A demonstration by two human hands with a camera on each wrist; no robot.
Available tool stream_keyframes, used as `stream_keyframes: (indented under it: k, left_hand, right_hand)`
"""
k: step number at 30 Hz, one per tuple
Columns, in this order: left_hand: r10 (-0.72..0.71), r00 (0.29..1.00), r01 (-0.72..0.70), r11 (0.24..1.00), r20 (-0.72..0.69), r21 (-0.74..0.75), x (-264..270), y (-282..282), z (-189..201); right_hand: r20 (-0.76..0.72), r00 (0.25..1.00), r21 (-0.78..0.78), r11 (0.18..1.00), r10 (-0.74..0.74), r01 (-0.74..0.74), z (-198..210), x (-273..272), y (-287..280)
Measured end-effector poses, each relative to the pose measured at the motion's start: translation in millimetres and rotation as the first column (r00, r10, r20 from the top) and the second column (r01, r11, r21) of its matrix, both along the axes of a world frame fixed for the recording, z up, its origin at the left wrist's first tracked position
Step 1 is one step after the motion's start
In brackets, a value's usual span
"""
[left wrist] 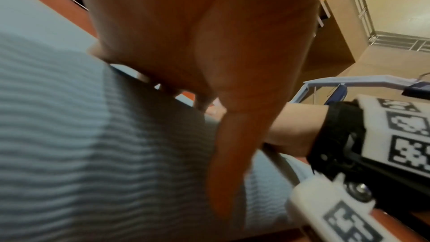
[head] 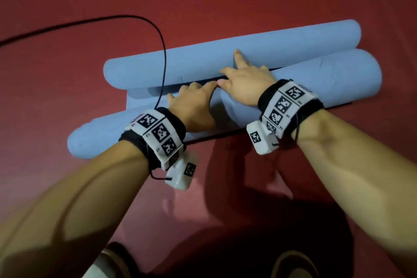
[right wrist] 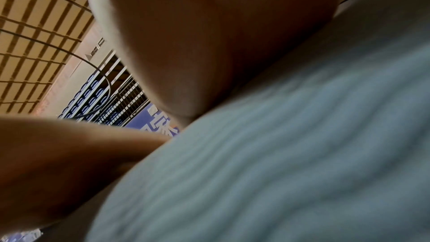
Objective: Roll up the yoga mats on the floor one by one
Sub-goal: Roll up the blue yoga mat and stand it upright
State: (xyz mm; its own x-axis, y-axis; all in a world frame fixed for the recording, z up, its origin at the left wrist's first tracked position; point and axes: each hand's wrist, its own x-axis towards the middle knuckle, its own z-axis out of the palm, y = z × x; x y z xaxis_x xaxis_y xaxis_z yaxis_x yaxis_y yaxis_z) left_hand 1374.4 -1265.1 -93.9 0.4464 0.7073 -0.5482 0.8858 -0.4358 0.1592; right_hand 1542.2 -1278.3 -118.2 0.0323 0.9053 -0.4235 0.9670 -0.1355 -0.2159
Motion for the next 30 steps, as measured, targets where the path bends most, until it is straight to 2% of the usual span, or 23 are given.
stream_keyframes:
  k: [3,8,12,16,21,25,28,30]
  left_hand:
    - [-0.065,0.997,0.066,0.997,-0.035,0.045,-1.3,-5.1,-5.0]
    - [-0.047,0.999,0.049,0.994,-0.018,0.101,3.8,0.9,-7.0]
    - [-0.042,0.999,0.042,0.994,-0.005,0.104,5.1,5.2,-4.2]
    - [-0.042,0.999,0.042,0.994,-0.002,0.101,4.8,7.1,-2.5]
    - [0.006,0.999,-0.003,0.997,-0.045,0.081,3.4,10.8,-1.3]
    - [0.016,0.999,-0.014,0.998,-0.029,0.069,5.7,19.6,4.4]
    - [0.095,0.993,-0.098,0.994,0.069,0.046,4.8,26.4,8.9]
    - [0.094,0.991,-0.098,0.994,0.093,0.042,3.9,28.1,8.5]
  right_hand:
    - [-0.047,0.999,0.030,0.999,0.010,-0.009,1.5,4.0,4.4]
    - [-0.192,0.981,0.204,0.976,-0.036,0.076,0.9,10.6,7.9]
    - [-0.096,0.995,0.264,0.964,0.008,0.018,-4.1,11.8,11.4]
    - [0.010,1.000,0.203,0.979,0.005,-0.007,-3.7,9.5,12.1]
    - [-0.028,0.999,0.155,0.988,0.025,-0.020,1.9,11.9,12.4]
    - [-0.169,0.985,0.177,0.984,0.020,0.010,7.8,24.3,15.2]
    - [-0.042,0.999,0.171,0.985,0.014,-0.006,7.8,29.0,14.0]
    - [-0.012,1.000,0.164,0.986,-0.003,0.005,5.6,25.0,8.5]
